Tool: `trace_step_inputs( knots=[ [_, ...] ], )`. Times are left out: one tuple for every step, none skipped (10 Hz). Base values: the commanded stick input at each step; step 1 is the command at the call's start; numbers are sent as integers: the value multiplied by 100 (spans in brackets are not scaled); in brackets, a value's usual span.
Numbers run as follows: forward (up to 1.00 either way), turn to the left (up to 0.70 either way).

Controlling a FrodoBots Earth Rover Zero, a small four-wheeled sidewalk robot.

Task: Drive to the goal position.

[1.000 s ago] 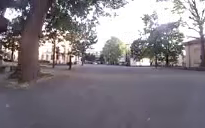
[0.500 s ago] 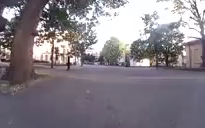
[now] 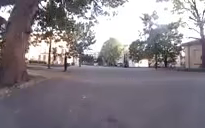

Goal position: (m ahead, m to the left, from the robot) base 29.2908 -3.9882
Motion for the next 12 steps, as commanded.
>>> trace_step_inputs(
  knots=[
    [70, 0],
    [70, 0],
    [70, 0],
    [70, 0],
    [70, 0],
    [70, 0],
    [70, 0],
    [70, 0],
    [70, 0],
    [70, 0],
    [70, 0],
    [70, 0]
  ],
)
